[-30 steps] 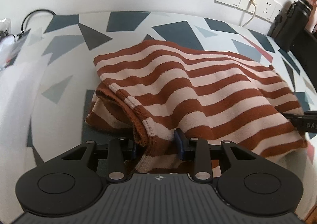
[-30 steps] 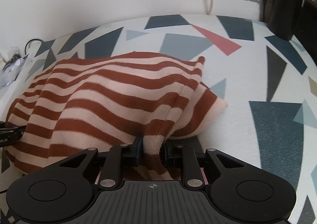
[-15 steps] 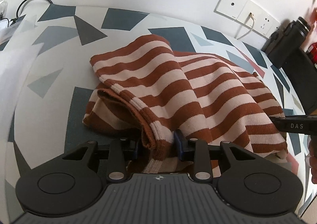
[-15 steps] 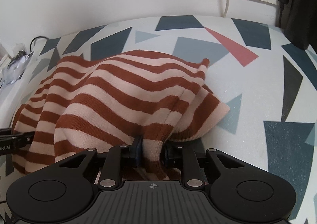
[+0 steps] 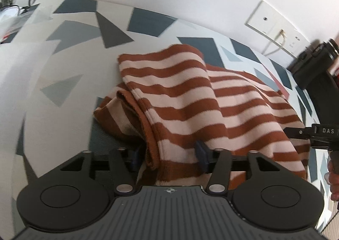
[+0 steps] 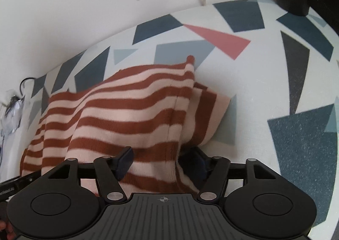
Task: Fold clothes
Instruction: 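Lift the held sweater edge with both grippers and fold it over, then lift the folded striped sweater off the table with both grippers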
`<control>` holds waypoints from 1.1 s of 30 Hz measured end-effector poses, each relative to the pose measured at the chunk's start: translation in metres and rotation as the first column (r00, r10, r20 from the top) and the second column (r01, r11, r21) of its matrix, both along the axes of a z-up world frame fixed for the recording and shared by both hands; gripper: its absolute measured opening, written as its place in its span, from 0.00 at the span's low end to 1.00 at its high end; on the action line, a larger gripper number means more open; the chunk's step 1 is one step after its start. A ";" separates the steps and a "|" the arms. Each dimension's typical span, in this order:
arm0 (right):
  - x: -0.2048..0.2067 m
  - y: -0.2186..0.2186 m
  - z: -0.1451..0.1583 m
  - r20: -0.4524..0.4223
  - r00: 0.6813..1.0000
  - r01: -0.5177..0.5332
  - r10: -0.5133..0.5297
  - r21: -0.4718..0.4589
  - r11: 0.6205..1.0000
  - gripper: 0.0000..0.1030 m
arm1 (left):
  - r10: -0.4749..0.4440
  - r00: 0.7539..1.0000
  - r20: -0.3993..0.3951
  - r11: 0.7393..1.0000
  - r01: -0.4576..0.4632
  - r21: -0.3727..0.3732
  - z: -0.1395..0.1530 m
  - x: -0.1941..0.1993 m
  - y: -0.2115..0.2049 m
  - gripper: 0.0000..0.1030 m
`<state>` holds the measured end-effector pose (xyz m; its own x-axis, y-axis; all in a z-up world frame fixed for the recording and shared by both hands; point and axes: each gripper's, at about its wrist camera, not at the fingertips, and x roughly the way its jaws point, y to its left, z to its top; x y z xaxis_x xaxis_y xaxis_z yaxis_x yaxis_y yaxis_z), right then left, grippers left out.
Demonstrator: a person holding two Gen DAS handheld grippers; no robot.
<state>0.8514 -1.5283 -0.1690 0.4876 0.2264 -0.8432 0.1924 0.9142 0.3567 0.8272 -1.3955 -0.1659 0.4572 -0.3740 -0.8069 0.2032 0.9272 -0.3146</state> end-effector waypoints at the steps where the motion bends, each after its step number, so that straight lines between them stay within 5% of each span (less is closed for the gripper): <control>1: 0.002 0.001 0.000 0.000 1.000 0.002 -0.002 -0.012 1.000 0.59 | 0.005 1.000 -0.001 1.000 -0.005 0.000 0.000 0.001 0.002 0.63; 5: 0.006 0.008 0.001 0.023 0.999 -0.028 0.030 -0.106 0.994 0.47 | -0.024 1.000 0.013 1.000 0.024 0.005 -0.001 0.002 0.005 0.62; 8: 0.007 0.011 -0.001 0.049 0.997 -0.053 0.060 -0.122 0.991 0.29 | -0.076 0.997 0.033 0.995 0.074 0.065 -0.001 0.002 -0.004 0.50; 10: 0.010 0.015 0.000 0.051 0.996 -0.073 0.079 -0.120 0.990 0.22 | -0.118 0.993 0.023 0.992 0.117 0.042 -0.001 0.003 -0.010 0.35; 14: 0.012 0.038 0.003 0.055 0.983 -0.163 0.173 -0.150 0.975 0.21 | -0.195 0.980 0.025 0.981 0.195 0.016 -0.003 0.002 -0.028 0.29; 23: 0.010 0.079 0.001 0.066 0.954 -0.292 0.293 -0.024 0.956 0.21 | -0.241 0.970 0.027 0.969 0.242 -0.055 -0.006 -0.001 -0.045 0.21; 28: -0.003 0.098 0.006 0.057 0.936 -0.347 0.348 -0.040 0.937 0.20 | -0.315 0.947 0.062 0.949 0.314 0.021 0.002 -0.022 -0.050 0.18; 33: -0.022 0.104 0.010 0.040 0.910 -0.408 0.413 -0.090 0.908 0.19 | -0.307 0.951 0.034 0.952 0.307 -0.008 0.002 -0.039 -0.038 0.20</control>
